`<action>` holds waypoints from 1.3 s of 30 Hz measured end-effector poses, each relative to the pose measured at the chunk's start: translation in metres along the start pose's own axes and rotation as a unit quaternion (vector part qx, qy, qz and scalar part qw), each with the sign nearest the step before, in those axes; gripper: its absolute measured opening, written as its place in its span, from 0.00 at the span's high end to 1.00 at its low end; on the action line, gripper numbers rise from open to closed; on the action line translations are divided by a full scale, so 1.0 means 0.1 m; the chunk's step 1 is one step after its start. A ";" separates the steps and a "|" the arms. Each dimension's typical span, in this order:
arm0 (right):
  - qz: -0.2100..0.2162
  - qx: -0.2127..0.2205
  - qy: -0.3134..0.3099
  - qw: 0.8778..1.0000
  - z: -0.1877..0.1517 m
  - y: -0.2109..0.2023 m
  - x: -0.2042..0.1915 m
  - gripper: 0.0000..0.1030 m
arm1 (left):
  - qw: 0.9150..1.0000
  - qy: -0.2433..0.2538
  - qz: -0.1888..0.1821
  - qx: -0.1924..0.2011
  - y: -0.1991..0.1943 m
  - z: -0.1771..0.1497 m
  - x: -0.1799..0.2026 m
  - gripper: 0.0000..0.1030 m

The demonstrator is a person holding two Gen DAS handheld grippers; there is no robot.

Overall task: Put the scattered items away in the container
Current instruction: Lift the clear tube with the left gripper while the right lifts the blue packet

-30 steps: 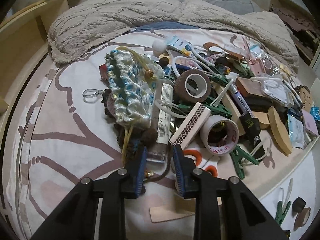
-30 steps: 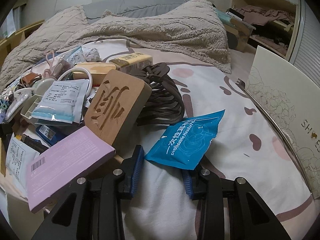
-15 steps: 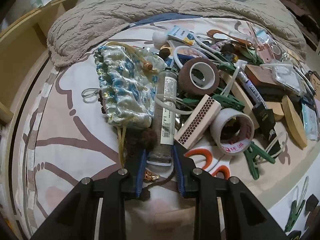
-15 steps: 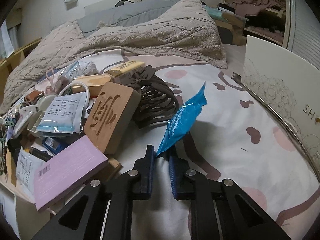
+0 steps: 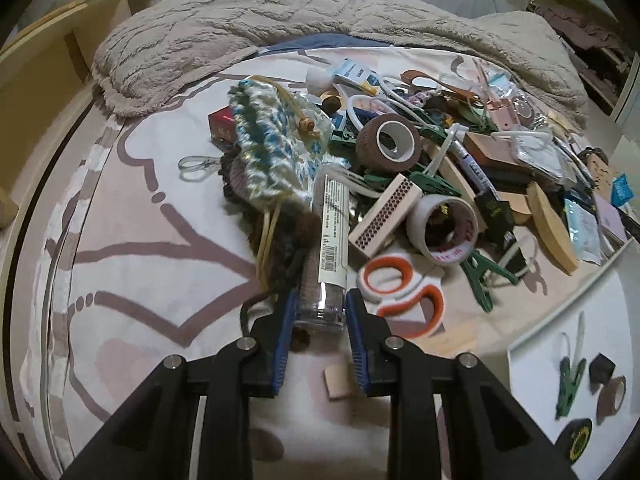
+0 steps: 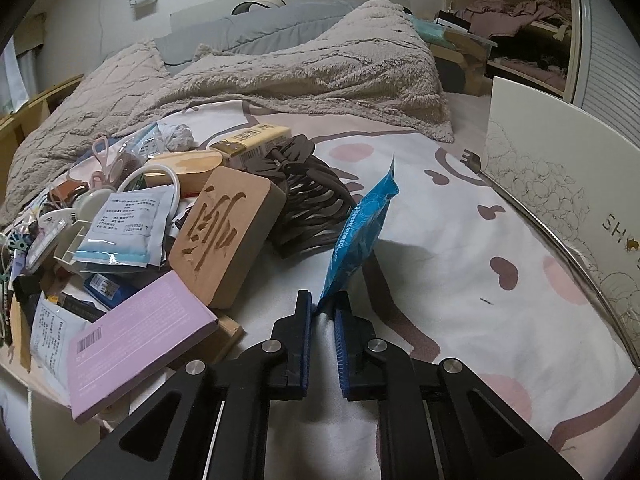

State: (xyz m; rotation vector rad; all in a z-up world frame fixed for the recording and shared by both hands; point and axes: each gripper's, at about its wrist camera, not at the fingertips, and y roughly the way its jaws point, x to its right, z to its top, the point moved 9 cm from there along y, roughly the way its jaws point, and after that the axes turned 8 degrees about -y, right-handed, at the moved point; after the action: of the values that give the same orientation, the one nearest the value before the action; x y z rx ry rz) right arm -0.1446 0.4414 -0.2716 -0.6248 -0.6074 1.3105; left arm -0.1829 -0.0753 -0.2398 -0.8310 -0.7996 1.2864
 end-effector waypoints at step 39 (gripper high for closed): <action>0.092 -0.023 0.089 0.992 -0.35 -0.56 0.10 0.88 | 0.999 0.005 -0.023 -0.022 -0.15 -0.22 -0.08 0.54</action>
State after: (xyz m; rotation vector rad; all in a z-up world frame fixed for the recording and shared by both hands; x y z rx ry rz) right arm -0.0796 0.4404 -0.2552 -0.8419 -0.4418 1.3961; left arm -0.1573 -0.0862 -0.2375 -0.8481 -0.8366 1.2270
